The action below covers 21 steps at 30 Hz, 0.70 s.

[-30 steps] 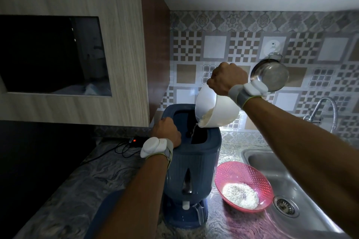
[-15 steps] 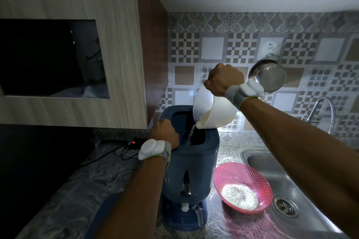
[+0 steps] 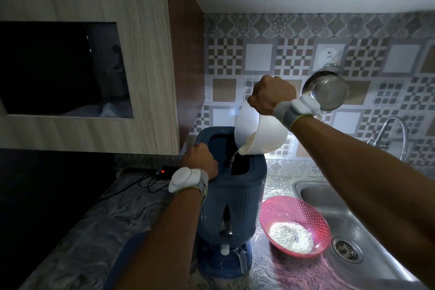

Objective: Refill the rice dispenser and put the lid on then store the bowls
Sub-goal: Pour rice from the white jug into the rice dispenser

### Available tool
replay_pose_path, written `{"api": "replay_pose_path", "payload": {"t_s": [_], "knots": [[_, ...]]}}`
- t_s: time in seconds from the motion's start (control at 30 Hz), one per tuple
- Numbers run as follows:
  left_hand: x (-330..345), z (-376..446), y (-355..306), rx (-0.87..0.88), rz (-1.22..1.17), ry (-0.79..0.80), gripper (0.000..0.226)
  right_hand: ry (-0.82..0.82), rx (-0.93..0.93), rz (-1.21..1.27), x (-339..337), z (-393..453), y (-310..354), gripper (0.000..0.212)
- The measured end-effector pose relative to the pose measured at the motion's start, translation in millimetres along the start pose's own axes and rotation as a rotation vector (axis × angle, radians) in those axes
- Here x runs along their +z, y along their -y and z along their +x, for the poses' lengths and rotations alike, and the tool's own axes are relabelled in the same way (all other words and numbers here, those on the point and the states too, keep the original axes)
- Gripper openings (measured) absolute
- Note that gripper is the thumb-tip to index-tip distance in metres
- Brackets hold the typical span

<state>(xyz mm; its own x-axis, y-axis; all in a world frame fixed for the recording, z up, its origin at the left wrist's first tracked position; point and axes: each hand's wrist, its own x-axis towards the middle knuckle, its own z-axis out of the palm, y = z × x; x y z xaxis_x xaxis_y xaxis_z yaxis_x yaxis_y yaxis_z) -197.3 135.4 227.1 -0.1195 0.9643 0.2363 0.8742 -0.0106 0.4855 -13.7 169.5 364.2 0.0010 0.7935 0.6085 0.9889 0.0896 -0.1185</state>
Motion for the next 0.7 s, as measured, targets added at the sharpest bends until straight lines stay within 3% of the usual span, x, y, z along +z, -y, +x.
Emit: {"api": "replay_pose_path", "payload": {"t_s": [0.7], "knots": [[1.6, -0.3, 0.8, -0.001, -0.021, -0.022, 0.020, -0.016, -0.012, 0.003, -0.1, -1.0, 4.3, 0.032]]}}
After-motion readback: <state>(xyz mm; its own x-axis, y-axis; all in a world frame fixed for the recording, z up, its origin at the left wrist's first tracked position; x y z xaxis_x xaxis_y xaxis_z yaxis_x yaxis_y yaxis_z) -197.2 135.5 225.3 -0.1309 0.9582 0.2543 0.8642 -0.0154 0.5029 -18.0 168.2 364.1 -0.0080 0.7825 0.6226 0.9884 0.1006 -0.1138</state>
